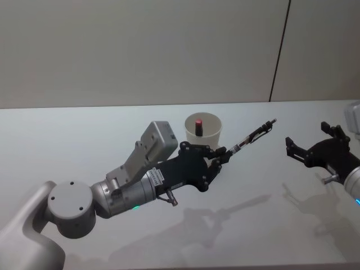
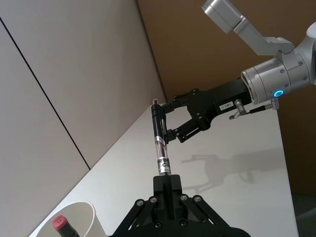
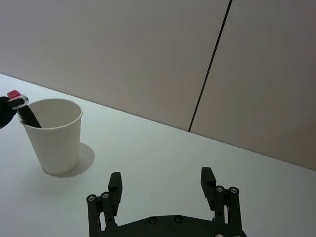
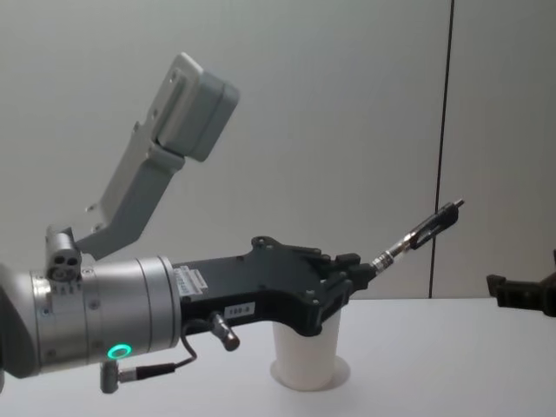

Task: Place the pen into the pen holder.

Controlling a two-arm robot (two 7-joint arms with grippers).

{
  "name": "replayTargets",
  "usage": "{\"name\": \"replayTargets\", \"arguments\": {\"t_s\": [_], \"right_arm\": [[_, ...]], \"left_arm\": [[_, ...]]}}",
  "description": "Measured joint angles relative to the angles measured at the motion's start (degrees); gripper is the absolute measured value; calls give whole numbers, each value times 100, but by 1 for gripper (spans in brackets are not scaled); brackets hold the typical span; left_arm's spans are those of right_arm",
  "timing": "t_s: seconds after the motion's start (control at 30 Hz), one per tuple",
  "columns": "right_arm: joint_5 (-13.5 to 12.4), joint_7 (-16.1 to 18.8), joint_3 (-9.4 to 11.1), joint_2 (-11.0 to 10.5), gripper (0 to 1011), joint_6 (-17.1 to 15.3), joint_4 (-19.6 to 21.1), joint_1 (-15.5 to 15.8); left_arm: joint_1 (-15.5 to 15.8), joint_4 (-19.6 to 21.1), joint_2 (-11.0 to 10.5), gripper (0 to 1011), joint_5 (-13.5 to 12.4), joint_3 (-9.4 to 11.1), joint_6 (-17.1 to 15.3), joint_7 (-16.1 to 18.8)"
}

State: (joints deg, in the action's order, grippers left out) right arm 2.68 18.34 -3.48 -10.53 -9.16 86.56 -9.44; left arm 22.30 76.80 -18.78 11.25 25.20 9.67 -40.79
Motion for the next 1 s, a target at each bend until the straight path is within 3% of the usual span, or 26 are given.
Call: {"name": "replayTargets", "arguments": {"t_s": [0.57, 1.0], "right_arm": [[-73, 61, 2, -22, 1001, 58, 44, 47], [-449, 560, 99, -174, 1001, 228, 159, 170]], "left_arm": [[-22, 48, 8, 99, -42, 41, 31, 85], [-28, 59, 8, 99, -53, 52, 40, 101]]}}
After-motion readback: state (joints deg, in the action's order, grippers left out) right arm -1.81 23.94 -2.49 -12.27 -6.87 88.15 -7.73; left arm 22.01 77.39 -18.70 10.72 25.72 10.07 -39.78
